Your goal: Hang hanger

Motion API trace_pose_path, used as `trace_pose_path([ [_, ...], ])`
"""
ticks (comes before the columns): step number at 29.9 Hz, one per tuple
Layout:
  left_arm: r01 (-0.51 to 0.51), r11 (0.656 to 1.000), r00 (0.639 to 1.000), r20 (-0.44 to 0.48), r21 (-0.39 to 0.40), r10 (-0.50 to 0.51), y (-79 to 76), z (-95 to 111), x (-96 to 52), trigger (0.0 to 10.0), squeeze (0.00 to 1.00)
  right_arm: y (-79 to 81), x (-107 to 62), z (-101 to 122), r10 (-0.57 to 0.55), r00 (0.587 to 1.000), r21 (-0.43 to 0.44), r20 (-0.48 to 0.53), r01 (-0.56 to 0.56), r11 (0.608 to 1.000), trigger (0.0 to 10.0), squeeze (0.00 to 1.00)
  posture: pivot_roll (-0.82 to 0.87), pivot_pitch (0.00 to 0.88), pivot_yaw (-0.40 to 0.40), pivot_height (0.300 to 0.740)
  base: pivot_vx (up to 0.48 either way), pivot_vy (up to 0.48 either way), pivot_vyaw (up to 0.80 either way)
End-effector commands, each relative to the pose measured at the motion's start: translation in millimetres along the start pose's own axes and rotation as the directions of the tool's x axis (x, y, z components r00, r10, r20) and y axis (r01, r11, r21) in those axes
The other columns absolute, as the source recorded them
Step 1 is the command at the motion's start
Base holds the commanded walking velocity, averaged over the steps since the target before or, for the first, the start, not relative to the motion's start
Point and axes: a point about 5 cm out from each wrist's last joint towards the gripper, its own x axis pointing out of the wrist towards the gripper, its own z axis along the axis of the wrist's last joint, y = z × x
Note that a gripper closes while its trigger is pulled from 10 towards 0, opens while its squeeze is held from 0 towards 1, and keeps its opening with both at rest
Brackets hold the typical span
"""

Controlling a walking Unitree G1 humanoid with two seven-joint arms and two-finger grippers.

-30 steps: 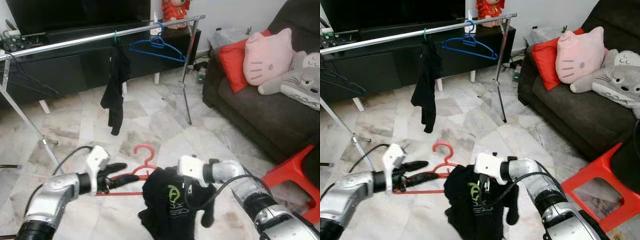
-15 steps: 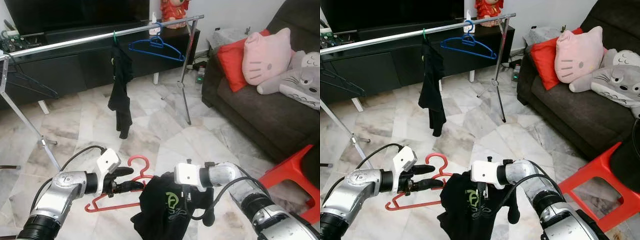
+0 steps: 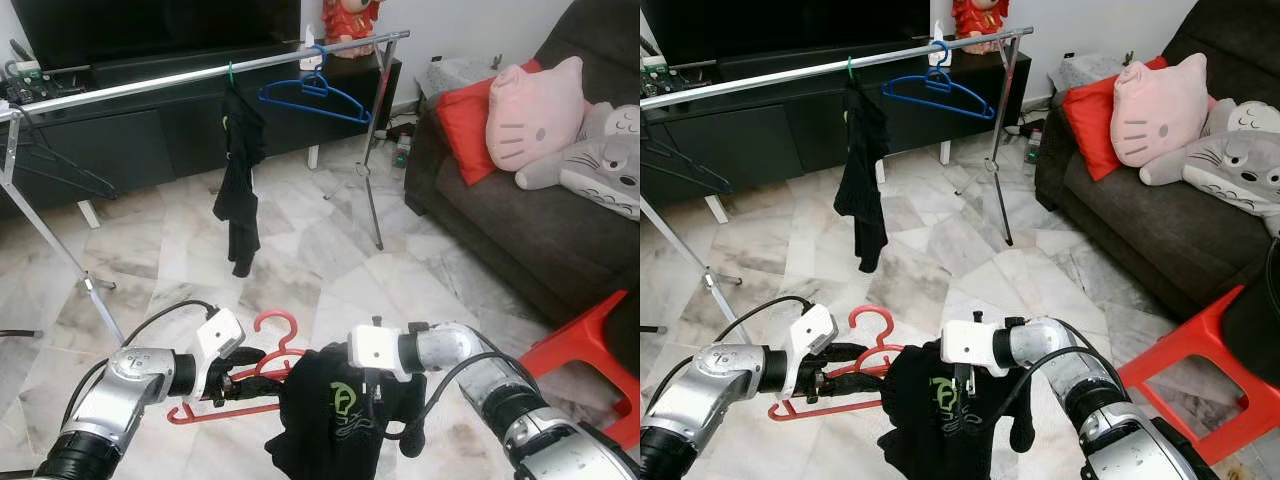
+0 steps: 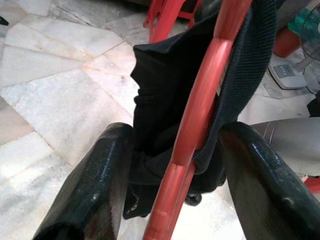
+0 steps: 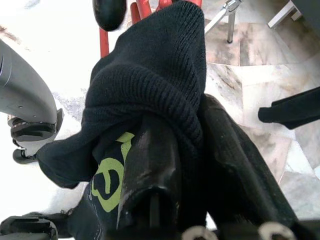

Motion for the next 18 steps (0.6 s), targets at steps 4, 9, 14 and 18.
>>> trace_pose_path([
  [4,-0.01,1.0,1.0,-0.016,0.024,0.01,2.7,0.5,2.4,0.0,0.0,-4.4,0.1,5.0,-0.002,1.0,-0.027,0.014,0.003,1.0,10.0,0.0,0.01,0.0,-0.05,0.74,0.0,0.0,0.0],
  [9,-0.012,1.0,1.0,-0.013,0.017,0.012,2.4,0.0,3.7,0.0,0.0,-4.1,0.7,4.3,-0.003,1.0,-0.021,0.011,0.003,1.0,10.0,0.0,0.01,0.0,-0.052,0.74,0.0,0.0,0.0],
  [14,-0.01,1.0,1.0,-0.01,0.015,0.01,2.8,-0.4,4.2,0.0,0.0,-3.6,1.2,4.4,0.002,1.0,-0.019,0.012,-0.002,1.0,10.0,0.0,0.01,0.0,-0.053,0.74,0.0,0.0,0.0],
  [18,-0.007,1.0,1.0,-0.01,0.014,0.007,2.6,-0.4,4.7,0.0,0.0,-3.5,0.7,3.9,0.004,1.0,-0.016,0.012,-0.003,1.0,10.0,0.0,0.01,0.0,-0.054,0.74,0.0,0.0,0.0],
])
